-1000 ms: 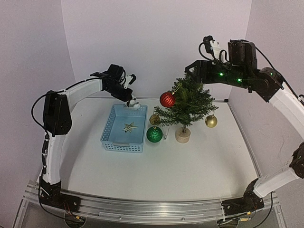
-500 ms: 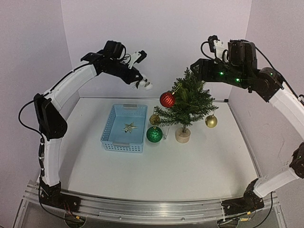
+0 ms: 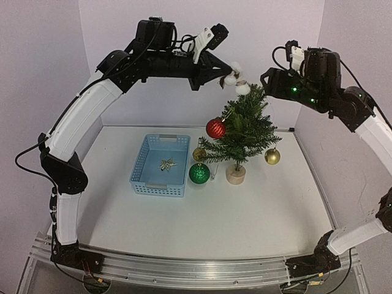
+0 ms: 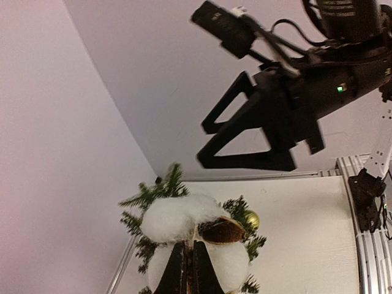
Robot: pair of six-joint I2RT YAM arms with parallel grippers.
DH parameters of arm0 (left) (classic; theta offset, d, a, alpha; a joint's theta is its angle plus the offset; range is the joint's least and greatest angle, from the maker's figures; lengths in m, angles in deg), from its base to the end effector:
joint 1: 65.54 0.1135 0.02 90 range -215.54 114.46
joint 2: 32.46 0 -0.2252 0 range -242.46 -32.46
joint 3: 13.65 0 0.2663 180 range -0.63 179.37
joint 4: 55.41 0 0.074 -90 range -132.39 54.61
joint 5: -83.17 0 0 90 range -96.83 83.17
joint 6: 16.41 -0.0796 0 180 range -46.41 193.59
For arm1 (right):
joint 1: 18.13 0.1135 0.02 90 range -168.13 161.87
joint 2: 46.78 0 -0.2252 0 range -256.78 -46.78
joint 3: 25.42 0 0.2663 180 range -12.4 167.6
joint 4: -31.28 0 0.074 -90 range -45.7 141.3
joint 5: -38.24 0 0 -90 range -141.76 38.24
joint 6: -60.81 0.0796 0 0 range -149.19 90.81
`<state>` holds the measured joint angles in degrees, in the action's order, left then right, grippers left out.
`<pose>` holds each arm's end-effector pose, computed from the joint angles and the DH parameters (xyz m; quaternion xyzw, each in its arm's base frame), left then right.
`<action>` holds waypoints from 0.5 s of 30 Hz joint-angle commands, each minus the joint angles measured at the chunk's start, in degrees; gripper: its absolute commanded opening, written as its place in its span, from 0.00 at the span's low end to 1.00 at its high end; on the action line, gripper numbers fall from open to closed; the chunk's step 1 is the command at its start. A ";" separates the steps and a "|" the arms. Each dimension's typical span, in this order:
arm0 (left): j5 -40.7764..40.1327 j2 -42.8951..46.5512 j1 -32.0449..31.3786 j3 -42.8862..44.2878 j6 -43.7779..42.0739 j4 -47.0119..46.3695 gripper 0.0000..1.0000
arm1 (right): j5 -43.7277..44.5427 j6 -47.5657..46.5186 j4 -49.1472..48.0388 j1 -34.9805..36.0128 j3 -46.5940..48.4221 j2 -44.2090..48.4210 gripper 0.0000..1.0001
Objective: Decorate the small christmas tree
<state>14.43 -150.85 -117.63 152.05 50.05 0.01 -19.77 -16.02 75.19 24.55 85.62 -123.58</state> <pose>0.2564 -0.3762 0.4865 0.5507 0.5124 -0.2938 0.5898 0.2699 0.1915 0.4588 -0.0152 0.7556 0.1043 0.6464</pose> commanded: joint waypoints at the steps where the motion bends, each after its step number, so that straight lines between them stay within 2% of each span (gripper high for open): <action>1: 3.10 -2.75 -2.88 0.15 -0.55 -7.78 0.00 | 7.75 2.23 -1.45 -0.37 -1.38 4.74 0.68; 6: 1.43 -5.27 -5.26 -3.26 -0.53 -17.65 0.00 | 7.68 2.27 -1.45 -0.39 -3.16 6.88 0.68; 9: -3.06 -6.77 -5.89 -5.37 -0.74 -22.85 0.00 | 6.59 2.70 -1.36 -0.41 -4.04 7.48 0.68; 15: -9.67 -7.35 -5.92 -8.91 -2.19 -24.99 0.00 | 3.90 3.34 -1.36 -0.41 -5.29 8.15 0.68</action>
<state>10.34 -158.57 -123.62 144.54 49.32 -19.30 -14.45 -13.77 75.17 24.28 81.14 -116.08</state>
